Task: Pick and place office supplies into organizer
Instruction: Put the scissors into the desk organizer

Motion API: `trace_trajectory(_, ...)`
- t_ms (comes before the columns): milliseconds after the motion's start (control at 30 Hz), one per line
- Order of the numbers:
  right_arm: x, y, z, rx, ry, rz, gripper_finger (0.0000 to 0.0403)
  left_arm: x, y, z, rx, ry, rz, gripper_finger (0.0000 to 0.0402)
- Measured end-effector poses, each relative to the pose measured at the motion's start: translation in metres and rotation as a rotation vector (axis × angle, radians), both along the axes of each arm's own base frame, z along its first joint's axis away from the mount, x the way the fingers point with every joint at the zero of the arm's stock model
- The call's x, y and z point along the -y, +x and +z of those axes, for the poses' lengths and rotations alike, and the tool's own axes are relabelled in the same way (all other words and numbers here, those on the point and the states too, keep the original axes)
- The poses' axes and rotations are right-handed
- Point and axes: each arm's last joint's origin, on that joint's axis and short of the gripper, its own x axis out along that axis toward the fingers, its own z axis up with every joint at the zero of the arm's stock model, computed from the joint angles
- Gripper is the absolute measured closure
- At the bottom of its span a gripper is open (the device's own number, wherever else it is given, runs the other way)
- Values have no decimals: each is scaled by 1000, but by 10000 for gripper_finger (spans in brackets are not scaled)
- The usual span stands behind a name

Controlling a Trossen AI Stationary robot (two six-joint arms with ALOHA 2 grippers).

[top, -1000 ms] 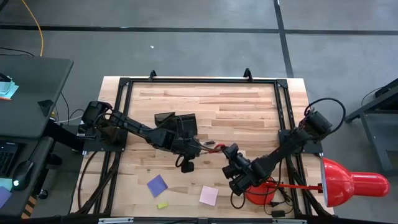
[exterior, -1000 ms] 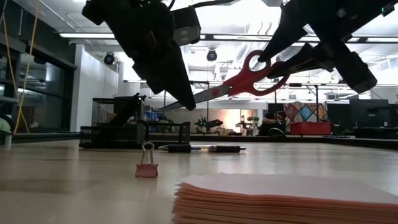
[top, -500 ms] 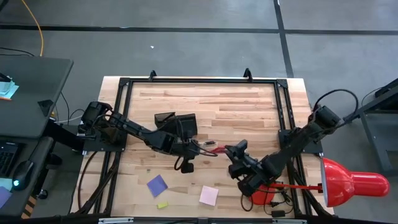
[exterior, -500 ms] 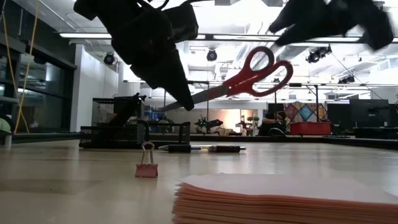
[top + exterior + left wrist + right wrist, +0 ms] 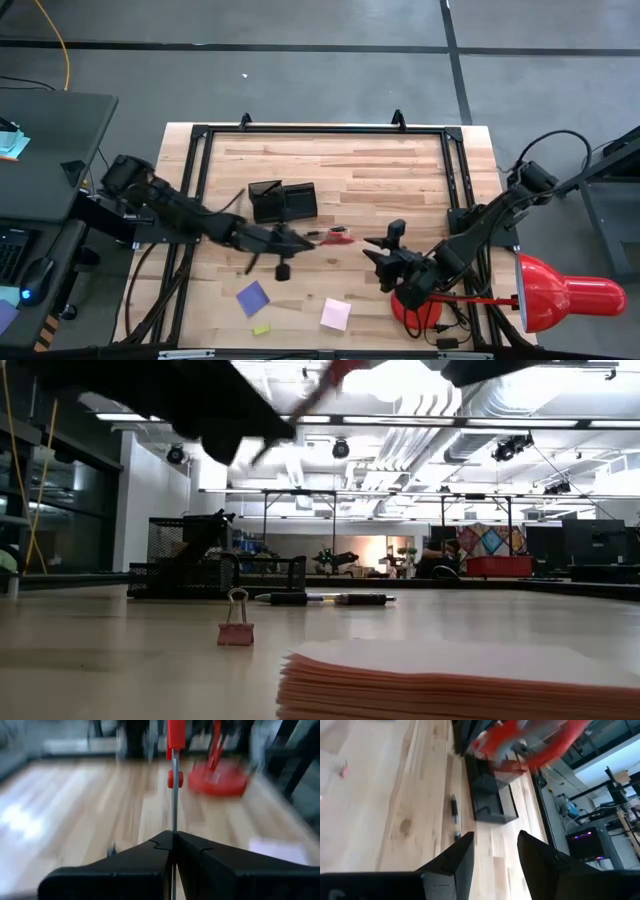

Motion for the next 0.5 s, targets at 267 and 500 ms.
trace_trajectory(267,10,25,10,148,184,-36,260,0,-55,-14,213,121,-13,401)
trace_trajectory(500,28,68,13,201,351,167,261,-9,-81,-28,299,171,-20,401)
